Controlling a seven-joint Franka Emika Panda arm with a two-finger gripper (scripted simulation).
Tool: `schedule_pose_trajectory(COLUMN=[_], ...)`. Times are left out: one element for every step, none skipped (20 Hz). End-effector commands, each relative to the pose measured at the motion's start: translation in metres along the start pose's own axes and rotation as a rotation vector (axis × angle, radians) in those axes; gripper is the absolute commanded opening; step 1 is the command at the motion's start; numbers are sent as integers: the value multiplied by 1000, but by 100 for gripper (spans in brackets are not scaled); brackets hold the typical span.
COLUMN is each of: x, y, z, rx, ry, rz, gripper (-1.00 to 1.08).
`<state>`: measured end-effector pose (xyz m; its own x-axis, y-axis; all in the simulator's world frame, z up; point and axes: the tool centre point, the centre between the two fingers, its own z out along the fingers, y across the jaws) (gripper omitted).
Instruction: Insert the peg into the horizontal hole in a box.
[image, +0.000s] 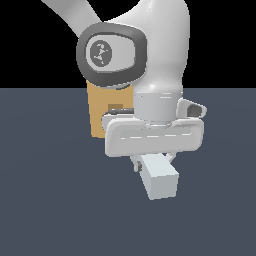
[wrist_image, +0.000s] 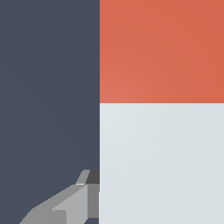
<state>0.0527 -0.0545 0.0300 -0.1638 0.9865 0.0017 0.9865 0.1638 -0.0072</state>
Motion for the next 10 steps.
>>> schedule_pose_trajectory(x=[2, 3, 4, 5, 7, 8, 10, 12, 14, 16], y=[-6, -10, -14, -19, -24, -29, -34, -39, -45, -50], z=[-8, -9, -12, -14, -16, -19, -21, -24, -27, -30], rx=[-7, -7, -7, -7, -7, -7, -7, -7, -7, -7], ry=[-1, -1, -1, -1, -1, -1, -1, -1, -1, 0], rz=[22, 33, 45, 57, 71, 85, 100, 115, 130, 146], gripper=[-100, -100, -100, -100, -100, -100, -100, -100, -100, -100])
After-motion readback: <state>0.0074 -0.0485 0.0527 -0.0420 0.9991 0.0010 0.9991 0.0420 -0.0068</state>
